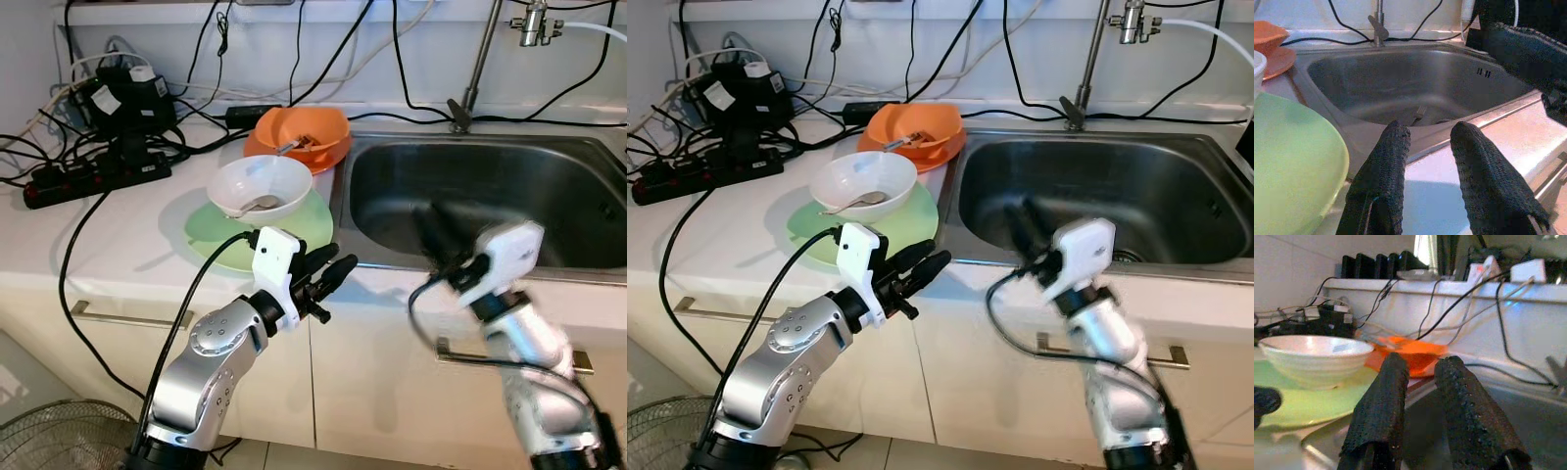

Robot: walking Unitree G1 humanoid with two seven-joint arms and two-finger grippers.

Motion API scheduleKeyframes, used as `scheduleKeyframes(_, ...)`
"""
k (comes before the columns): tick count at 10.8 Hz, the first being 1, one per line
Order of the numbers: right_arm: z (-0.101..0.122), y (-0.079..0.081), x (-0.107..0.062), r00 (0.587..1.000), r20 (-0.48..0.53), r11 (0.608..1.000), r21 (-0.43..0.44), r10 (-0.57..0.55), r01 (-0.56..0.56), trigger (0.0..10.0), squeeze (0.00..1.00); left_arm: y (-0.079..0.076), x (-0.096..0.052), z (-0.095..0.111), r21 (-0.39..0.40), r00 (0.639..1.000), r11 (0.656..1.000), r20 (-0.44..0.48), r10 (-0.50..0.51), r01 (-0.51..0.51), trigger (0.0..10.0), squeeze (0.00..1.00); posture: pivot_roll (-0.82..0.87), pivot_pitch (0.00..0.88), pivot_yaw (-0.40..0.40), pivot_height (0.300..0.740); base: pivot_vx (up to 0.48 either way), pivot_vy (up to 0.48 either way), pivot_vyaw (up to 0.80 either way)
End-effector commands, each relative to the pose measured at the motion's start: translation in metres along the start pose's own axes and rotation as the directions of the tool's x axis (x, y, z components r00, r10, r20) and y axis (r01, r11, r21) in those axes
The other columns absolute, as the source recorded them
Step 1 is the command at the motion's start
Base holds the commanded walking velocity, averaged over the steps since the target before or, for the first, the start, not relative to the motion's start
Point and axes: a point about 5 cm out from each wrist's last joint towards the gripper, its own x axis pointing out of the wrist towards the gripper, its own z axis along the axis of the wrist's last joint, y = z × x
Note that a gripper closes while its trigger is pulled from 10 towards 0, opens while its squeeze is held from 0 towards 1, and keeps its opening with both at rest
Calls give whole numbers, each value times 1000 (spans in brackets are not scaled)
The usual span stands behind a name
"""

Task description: Kitchen organization

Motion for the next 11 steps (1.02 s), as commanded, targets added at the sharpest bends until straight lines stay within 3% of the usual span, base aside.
scheduleKeyframes(1, -2, 5, 3, 1000, -10, 1000, 21, 21, -21, 10000, 0, 3, 2, 2, 19, 1000, 1000, 0, 3, -3, 10000, 0, 45, 13, 94, 740, 0, 0, 0)
scheduleKeyframes(2, -6, 8, 6, 1000, -12, 999, 36, 27, -26, 10000, 0, 5, 2, 2, 24, 1000, 999, 7, 27, -27, 10000, 0, 48, 15, 93, 740, 0, 0, 0)
scheduleKeyframes(4, -15, 13, 12, 1000, -21, 999, 35, -5, 6, 10000, 0, 16, 1, 5, 37, 983, 985, 77, 167, -171, 10000, 0, 54, 19, 92, 740, 0, 0, 0)
scheduleKeyframes(6, -19, 22, 15, 998, -27, 998, 28, 54, -54, 10000, 0, 21, -1, 6, 61, 975, 977, 98, 200, -206, 10000, 0, 59, 21, 85, 740, 0, 0, 0)
scheduleKeyframes(9, -23, 11, 13, 999, -42, 999, 3, 33, -33, 10000, 0, 21, -2, 6, 77, 976, 975, 88, 202, -208, 10000, 0, 53, 21, 82, 740, 0, 0, 0)
scheduleKeyframes(11, -28, 8, 10, 998, -52, 1000, -9, 16, -17, 10000, 0, 22, -2, 19, 150, 958, 954, 162, 236, -260, 10000, 0, 52, 21, 81, 740, 0, 0, 0)
